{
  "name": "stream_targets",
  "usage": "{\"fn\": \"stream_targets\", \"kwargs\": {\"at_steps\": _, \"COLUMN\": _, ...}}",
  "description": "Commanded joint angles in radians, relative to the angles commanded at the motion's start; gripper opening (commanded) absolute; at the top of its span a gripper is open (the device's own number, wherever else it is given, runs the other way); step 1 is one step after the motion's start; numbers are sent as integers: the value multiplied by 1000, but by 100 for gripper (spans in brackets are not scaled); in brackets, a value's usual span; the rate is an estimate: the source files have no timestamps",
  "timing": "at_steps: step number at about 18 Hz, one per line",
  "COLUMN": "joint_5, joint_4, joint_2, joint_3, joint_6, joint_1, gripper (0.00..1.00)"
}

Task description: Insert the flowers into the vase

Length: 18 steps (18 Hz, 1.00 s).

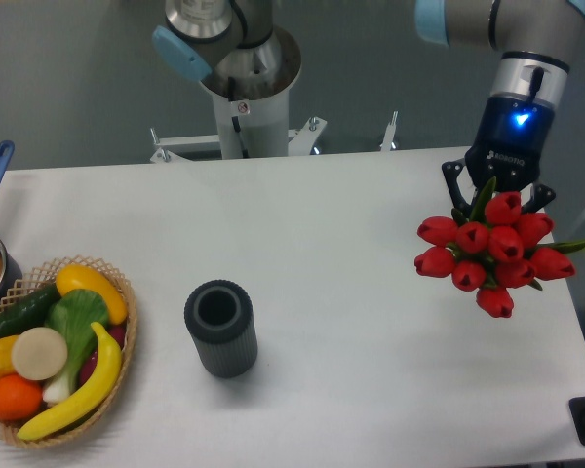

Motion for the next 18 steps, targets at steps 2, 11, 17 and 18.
{"fn": "stream_targets", "kwargs": {"at_steps": 2, "joint_5": 6, "joint_4": 0, "joint_2": 5, "joint_3": -3, "joint_6": -1, "joint_1": -2, "gripper": 18}}
{"fn": "stream_targets", "kwargs": {"at_steps": 11, "joint_5": 5, "joint_4": 0, "joint_2": 6, "joint_3": 3, "joint_6": -18, "joint_1": -5, "gripper": 18}}
{"fn": "stream_targets", "kwargs": {"at_steps": 17, "joint_5": -2, "joint_4": 2, "joint_2": 5, "joint_3": 8, "joint_6": -18, "joint_1": -11, "gripper": 18}}
{"fn": "stream_targets", "kwargs": {"at_steps": 18, "joint_5": -2, "joint_4": 2, "joint_2": 6, "joint_3": 8, "joint_6": -18, "joint_1": -18, "gripper": 18}}
